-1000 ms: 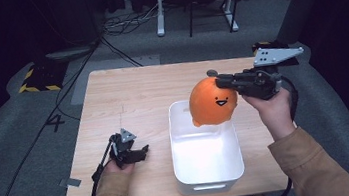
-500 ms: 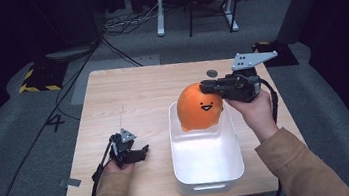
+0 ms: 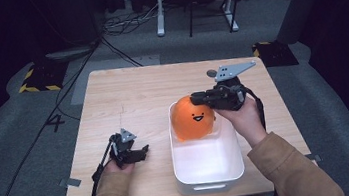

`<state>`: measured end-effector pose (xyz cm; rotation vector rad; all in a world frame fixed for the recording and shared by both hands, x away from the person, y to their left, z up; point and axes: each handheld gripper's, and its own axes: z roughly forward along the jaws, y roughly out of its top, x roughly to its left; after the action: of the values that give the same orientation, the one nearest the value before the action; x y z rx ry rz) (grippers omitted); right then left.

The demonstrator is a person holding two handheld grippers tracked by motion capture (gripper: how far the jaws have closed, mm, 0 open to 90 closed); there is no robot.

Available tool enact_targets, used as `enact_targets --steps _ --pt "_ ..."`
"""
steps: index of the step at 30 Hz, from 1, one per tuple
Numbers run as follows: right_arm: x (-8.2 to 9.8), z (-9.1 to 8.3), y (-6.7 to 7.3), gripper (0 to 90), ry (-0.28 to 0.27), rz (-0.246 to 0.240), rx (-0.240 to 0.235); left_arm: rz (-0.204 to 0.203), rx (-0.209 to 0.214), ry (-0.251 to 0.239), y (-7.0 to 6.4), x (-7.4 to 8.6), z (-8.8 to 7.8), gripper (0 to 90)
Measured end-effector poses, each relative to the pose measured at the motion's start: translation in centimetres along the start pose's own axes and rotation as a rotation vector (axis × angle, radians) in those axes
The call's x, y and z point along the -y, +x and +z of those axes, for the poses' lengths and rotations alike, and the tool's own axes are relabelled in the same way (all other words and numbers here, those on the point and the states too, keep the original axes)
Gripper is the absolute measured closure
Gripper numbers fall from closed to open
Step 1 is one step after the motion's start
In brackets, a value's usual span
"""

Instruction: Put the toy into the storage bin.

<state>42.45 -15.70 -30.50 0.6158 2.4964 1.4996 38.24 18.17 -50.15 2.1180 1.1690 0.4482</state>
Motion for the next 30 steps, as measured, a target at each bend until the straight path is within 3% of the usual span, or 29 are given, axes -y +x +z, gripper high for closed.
enact_targets --steps 21,30 --pt "2.0 3.2 -0.2 80.1 0.176 0.019 0.008 -0.001 0.004 0.002 0.0 0.0 0.0 24.7" --pt "2.9 4.3 -0.4 79.9 0.237 0.026 -0.011 0.0 0.0 0.0 0.0 0.0 0.0 24.7"
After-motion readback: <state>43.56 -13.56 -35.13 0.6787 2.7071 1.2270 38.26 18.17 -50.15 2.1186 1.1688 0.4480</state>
